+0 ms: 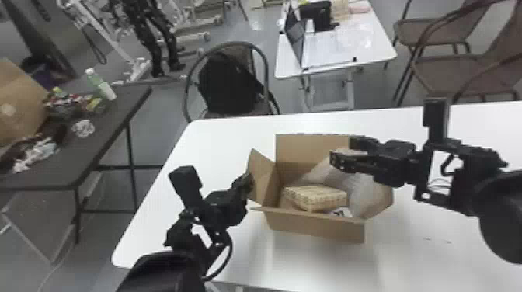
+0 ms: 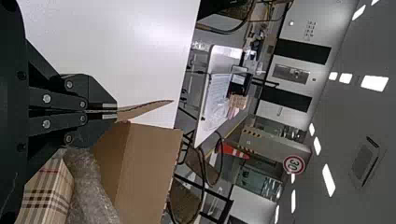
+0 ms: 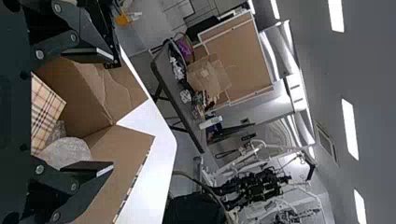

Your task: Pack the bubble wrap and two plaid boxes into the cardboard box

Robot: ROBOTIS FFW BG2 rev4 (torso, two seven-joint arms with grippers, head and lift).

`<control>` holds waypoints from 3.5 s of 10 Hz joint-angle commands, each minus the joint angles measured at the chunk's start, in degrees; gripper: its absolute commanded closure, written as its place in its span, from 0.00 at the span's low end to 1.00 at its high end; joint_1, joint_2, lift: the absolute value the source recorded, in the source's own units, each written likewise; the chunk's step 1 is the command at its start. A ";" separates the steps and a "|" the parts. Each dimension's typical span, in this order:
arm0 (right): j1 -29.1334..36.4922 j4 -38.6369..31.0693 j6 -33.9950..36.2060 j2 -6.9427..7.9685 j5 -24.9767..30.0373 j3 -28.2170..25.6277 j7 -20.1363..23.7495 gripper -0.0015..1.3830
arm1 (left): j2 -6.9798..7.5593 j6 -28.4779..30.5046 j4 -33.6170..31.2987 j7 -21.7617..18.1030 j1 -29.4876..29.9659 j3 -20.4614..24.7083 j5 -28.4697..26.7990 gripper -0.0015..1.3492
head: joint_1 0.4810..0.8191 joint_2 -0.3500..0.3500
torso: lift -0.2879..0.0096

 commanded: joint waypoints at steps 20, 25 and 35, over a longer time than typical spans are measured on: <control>50.03 -25.97 -31.81 6.50 21.53 -36.34 -44.41 0.12 | -0.15 -1.24 -0.43 -0.44 1.95 1.73 1.32 0.88 | 0.63 0.41 | 0.67; 39.74 -11.20 -31.20 3.07 17.13 -41.88 -37.30 0.12 | -0.15 -1.24 -0.43 -0.53 2.04 1.56 1.32 0.88 | 0.63 0.31 | 0.67; 29.55 -0.30 -28.30 -1.59 18.19 -42.84 -30.26 0.13 | -0.15 -1.24 -0.43 -0.97 1.95 1.82 1.23 0.88 | 0.63 0.28 | 0.67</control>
